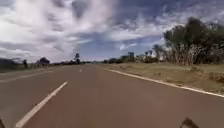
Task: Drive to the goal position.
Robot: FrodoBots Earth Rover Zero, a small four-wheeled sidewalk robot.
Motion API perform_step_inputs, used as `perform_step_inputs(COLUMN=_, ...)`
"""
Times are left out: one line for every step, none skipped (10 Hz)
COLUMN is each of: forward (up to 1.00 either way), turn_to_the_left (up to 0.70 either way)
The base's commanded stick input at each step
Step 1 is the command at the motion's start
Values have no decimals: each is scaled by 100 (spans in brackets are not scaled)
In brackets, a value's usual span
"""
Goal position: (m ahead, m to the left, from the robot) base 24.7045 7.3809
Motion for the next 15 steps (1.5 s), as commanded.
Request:
perform_step_inputs(forward=100, turn_to_the_left=0)
perform_step_inputs(forward=100, turn_to_the_left=0)
perform_step_inputs(forward=100, turn_to_the_left=0)
perform_step_inputs(forward=100, turn_to_the_left=0)
perform_step_inputs(forward=100, turn_to_the_left=0)
perform_step_inputs(forward=100, turn_to_the_left=0)
perform_step_inputs(forward=100, turn_to_the_left=0)
perform_step_inputs(forward=100, turn_to_the_left=0)
perform_step_inputs(forward=100, turn_to_the_left=0)
perform_step_inputs(forward=100, turn_to_the_left=0)
perform_step_inputs(forward=100, turn_to_the_left=0)
perform_step_inputs(forward=100, turn_to_the_left=0)
perform_step_inputs(forward=100, turn_to_the_left=0)
perform_step_inputs(forward=100, turn_to_the_left=-3)
perform_step_inputs(forward=100, turn_to_the_left=-16)
